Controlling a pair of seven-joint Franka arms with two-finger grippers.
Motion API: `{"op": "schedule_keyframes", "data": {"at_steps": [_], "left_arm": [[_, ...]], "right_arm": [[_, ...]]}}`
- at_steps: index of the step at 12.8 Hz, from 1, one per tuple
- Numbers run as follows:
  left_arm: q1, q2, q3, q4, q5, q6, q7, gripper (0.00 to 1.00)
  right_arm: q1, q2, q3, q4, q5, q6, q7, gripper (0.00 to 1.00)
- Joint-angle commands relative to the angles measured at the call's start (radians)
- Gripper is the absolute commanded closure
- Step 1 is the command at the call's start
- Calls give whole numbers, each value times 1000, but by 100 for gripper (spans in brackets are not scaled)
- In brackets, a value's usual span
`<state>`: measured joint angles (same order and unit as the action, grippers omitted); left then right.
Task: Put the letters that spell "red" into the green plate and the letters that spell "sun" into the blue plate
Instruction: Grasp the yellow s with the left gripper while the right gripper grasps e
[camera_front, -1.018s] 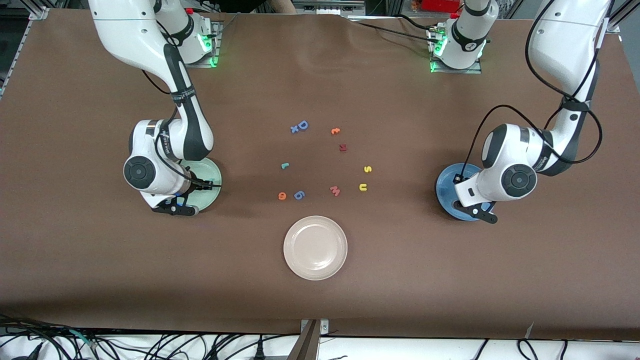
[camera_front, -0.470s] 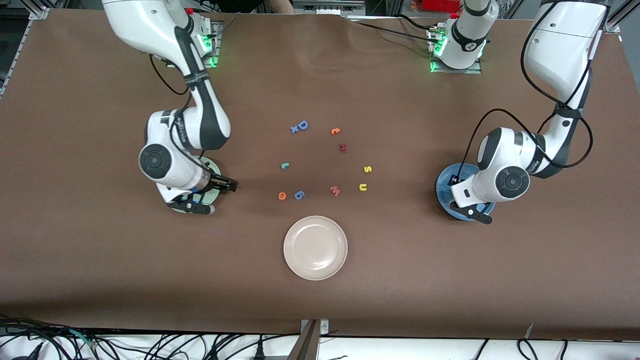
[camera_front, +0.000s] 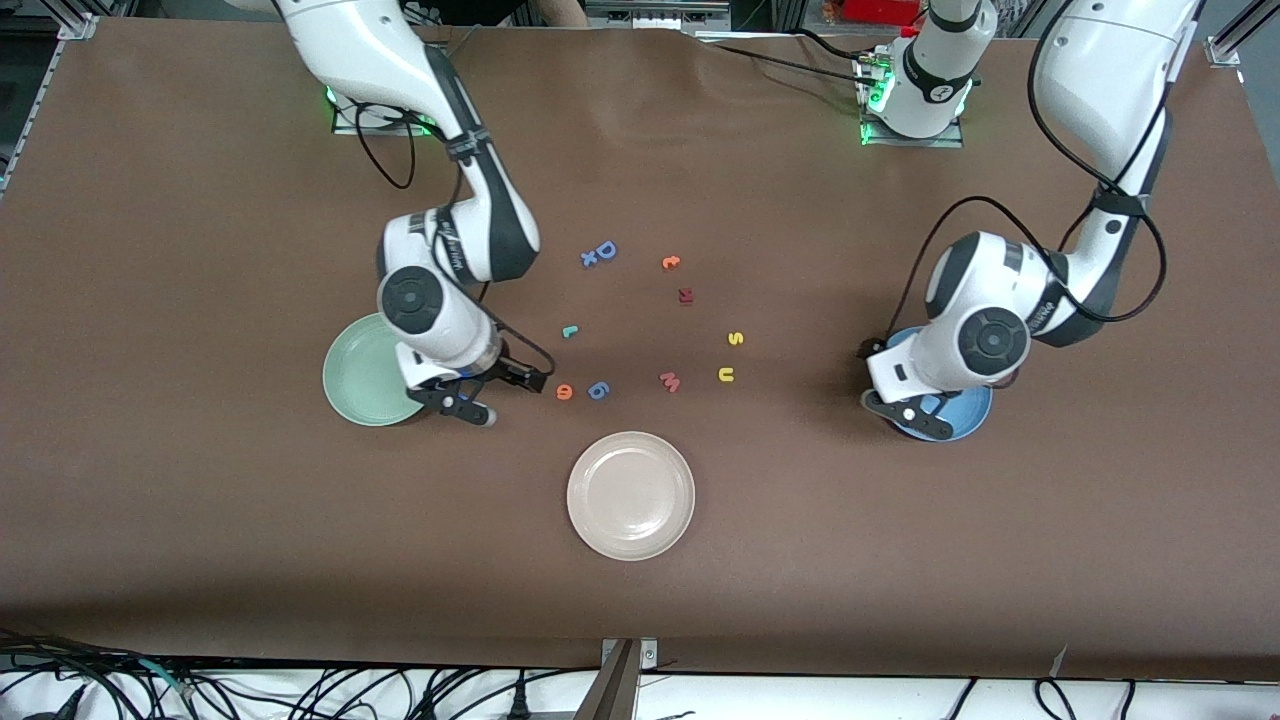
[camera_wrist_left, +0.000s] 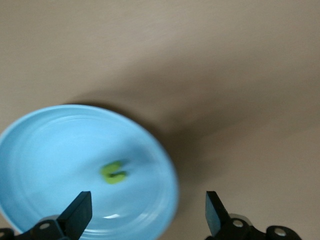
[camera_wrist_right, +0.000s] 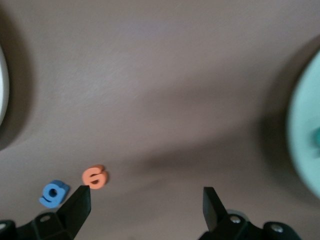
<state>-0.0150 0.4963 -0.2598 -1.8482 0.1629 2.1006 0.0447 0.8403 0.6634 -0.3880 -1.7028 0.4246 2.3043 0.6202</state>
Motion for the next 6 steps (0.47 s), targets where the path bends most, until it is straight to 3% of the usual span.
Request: {"op": "schedule_keyframes", "data": {"at_steps": [1,3,5,6], "left_arm": [[1,-28,-90,3,26,-30,-161,0],[-13,-9,-159,4,30,-11,-344,0],[-71,24,-167,-3,32,54,-501,0],[-104,43,-167,0,29,77,-558,0]], "right_arm": [[43,93,0,60,89,49,35,1],[42,122,17,80,103,90,38,1],[42,137,21,87,102,101,53,1],[42,137,21,87,100,101,52,6]]}}
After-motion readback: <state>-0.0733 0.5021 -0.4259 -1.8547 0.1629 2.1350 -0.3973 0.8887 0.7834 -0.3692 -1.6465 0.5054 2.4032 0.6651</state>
